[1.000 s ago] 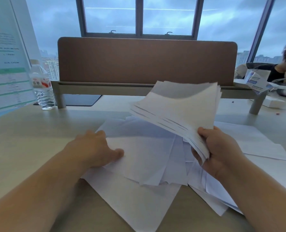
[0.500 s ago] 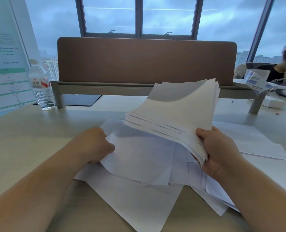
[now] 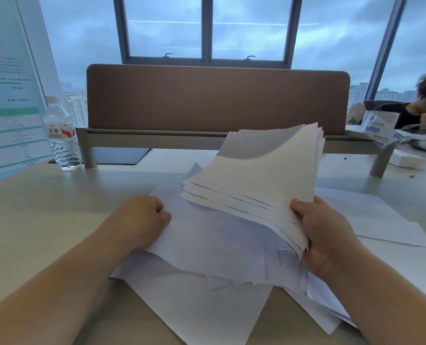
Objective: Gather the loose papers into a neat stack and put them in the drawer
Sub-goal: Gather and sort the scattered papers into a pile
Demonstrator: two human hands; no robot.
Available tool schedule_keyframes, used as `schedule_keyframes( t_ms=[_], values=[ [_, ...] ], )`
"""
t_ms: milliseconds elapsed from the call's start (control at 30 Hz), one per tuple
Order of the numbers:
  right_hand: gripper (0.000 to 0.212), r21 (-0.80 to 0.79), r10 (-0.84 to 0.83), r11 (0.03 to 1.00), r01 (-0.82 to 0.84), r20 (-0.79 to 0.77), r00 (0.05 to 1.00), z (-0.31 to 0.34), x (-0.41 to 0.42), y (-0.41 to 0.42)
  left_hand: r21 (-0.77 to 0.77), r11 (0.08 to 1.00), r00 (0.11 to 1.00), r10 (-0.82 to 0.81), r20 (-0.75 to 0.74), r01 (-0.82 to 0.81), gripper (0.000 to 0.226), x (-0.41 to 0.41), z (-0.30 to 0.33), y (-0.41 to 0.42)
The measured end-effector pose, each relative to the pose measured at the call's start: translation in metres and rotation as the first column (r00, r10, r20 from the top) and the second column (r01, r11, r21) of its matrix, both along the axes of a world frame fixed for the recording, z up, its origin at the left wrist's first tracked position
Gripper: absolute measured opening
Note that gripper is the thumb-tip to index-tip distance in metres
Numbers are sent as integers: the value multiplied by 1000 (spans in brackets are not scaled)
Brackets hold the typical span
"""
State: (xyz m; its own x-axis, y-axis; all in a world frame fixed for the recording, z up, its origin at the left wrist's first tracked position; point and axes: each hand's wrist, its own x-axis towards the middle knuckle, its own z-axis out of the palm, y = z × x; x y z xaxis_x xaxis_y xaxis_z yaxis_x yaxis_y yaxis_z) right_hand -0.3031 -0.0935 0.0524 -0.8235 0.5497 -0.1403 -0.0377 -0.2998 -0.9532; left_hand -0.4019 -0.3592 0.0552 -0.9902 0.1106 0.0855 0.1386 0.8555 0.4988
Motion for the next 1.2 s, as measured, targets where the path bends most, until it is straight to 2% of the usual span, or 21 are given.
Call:
schedule_keyframes(
  t_ms=[100, 200, 367, 467, 533, 600, 733, 800, 900, 967, 1067, 1200],
  values=[
    [24, -7, 11, 1000, -11, 4, 1000, -1, 0, 1, 295, 955, 999, 18, 29, -26, 28, -2, 1, 0],
    [24, 13, 53, 998, -54, 4, 999, 0, 1, 1, 596, 796, 980, -12, 197, -110, 23, 1, 5, 1],
    [25, 99, 143, 985, -143, 14, 990, -5, 0, -4, 781, 597, 941, -119, 316, -187, 14, 7, 13, 4],
    [26, 154, 190, 969, -194, 41, 981, -6, 0, -8, 830, 510, 927, -147, 345, -228, 12, 11, 14, 5],
    [27, 196, 212, 956, -220, 59, 975, -7, 0, -11, 832, 507, 903, -213, 374, -225, 20, 12, 12, 6],
    [26, 251, 220, 939, -235, 85, 972, -8, 0, -13, 801, 555, 877, -244, 414, -223, 27, 15, 12, 10],
    [21, 365, 215, 894, -259, 158, 964, -9, 1, -17, 652, 750, 897, -207, 390, -111, 20, 16, 5, 12],
    [20, 403, 205, 877, -263, 182, 962, -9, 2, -18, 608, 791, 914, -201, 354, -62, 17, 15, 3, 11],
    [20, 428, 196, 865, -261, 190, 962, -8, 3, -20, 600, 800, 952, -176, 250, -10, 15, 14, 3, 12],
    [18, 425, 188, 871, -246, 175, 966, -7, 3, -20, 640, 769, 966, -167, 198, 2, 17, 13, 5, 13],
    [15, 397, 176, 890, -222, 149, 973, -3, 3, -18, 774, 634, 966, -200, 166, -2, 21, 12, 9, 13],
    [16, 238, 220, 939, -248, 136, 966, 5, 8, -18, 866, 500, 960, -239, 150, -11, 22, 14, 13, 14]
  ],
)
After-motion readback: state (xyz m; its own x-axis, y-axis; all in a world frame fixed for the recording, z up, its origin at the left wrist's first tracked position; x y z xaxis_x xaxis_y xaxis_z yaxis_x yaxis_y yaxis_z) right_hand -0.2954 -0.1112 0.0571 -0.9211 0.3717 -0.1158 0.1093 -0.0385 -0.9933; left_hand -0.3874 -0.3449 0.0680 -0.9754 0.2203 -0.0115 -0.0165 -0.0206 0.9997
